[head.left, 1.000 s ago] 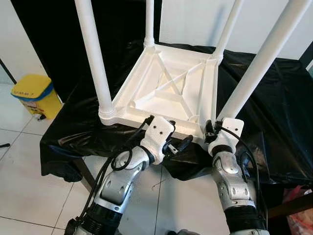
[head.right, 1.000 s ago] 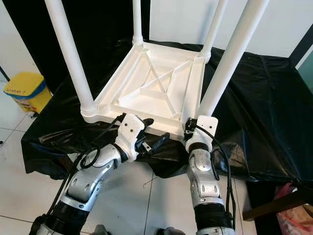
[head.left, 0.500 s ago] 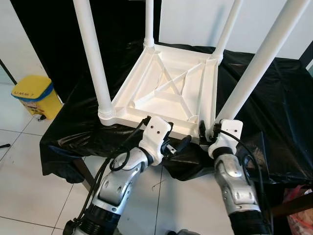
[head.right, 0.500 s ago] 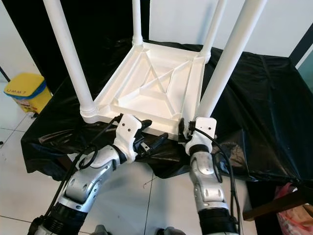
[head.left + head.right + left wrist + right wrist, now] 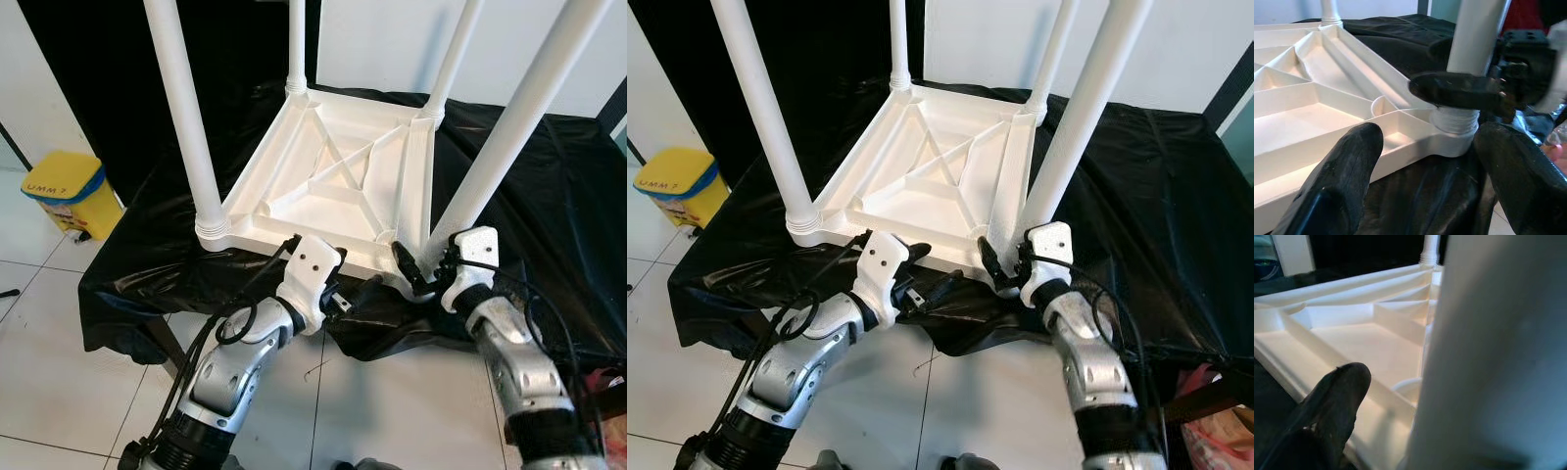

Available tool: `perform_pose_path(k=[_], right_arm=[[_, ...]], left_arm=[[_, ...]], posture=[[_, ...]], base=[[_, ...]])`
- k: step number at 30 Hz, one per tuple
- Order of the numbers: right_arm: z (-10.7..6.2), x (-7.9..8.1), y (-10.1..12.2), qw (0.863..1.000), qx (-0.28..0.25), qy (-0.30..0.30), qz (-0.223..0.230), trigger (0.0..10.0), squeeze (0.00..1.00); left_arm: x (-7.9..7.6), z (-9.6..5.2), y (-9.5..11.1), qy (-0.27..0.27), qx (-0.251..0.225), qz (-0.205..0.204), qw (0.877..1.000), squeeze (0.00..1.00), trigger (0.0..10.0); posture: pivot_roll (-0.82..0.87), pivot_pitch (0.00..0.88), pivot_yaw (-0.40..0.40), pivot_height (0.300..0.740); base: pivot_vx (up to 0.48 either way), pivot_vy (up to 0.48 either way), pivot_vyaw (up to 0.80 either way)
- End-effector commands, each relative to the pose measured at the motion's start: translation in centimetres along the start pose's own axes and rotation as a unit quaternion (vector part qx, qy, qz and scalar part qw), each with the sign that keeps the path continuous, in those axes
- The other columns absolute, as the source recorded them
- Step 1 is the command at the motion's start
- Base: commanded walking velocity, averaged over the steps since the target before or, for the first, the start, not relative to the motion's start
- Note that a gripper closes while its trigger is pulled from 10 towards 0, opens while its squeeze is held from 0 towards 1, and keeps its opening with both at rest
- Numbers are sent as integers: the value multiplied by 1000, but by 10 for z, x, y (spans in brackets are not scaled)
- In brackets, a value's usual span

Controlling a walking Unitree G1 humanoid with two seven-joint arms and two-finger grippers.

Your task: Building children table

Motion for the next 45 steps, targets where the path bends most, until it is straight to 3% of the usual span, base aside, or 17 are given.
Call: perform_pose_path(k=[1,4,5,6,7,17,18,23,28,32,37,40,42,45], right_arm=[[-2,-2,-6,1000,13,14,1,10000,0],[0,-4,-9,999,23,29,0,10000,0],[1,-5,-12,999,28,33,2,2627,0],[1,-5,-12,999,28,33,2,2627,0],[1,-6,-15,999,35,37,0,0,0],[-4,-12,-32,997,63,36,8,0,0],[-3,-14,-32,998,63,19,7,10000,0],[-2,-16,-33,998,64,-21,15,10000,0],[-1,-11,-35,993,58,-83,56,10000,0],[-3,-4,-40,980,62,-163,93,10000,0],[-5,-2,-41,975,63,-189,98,10000,0],[-11,-2,-46,952,69,-277,111,10000,0],[-12,3,-46,943,73,-306,113,10000,0],[-9,8,-41,946,68,-300,105,10000,0]], left_arm=[[-13,1,5,-63,-6,7,998,0,10000],[-12,1,4,-64,-3,9,998,0,10000],[-12,2,4,-64,-3,10,998,0,10000],[-12,2,4,-64,-3,10,998,0,10000],[-11,2,5,-65,-4,11,998,0,10000],[-10,4,7,-65,-7,22,998,0,10000],[-10,4,6,-65,-6,21,998,0,10000],[-11,4,5,-63,-4,19,998,0,10000],[-9,3,4,-60,-3,19,998,0,10000],[-5,3,4,-53,-2,18,998,0,10000],[-4,3,4,-52,-3,18,998,0,10000],[-5,2,3,-50,-3,17,999,0,10000],[-6,2,4,-48,-4,14,999,0,10000],[-7,2,4,-49,-5,12,999,0,10000]], posture=[[-20,65,-59,740],[-21,62,-57,740],[-18,57,-57,740],[-18,57,-57,740],[-15,53,-56,740],[-13,52,-58,740],[-13,54,-60,740],[-13,53,-61,740],[-12,51,-65,740],[-12,52,-67,740],[-11,55,-69,740],[-9,57,-76,740],[-9,57,-76,740],[-6,59,-74,740]], base=[[0,0,0],[0,0,0],[0,0,0],[0,0,0],[0,0,0],[0,0,0],[0,0,0],[0,0,0],[0,0,0],[0,0,0],[0,0,0],[0,0,0],[0,0,0],[0,0,0]])
Point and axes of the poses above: a point about 5 cm out from each wrist's last joint towards the gripper, its own z axis pointing out of the wrist towards the gripper, its own y axis along the axis of the wrist's last joint, x = y × z, the point moved 4 cm from there along z, pointing out of the wrist towards the gripper, and after that the axes turned 1 degree about z, right-handed, at the moved point
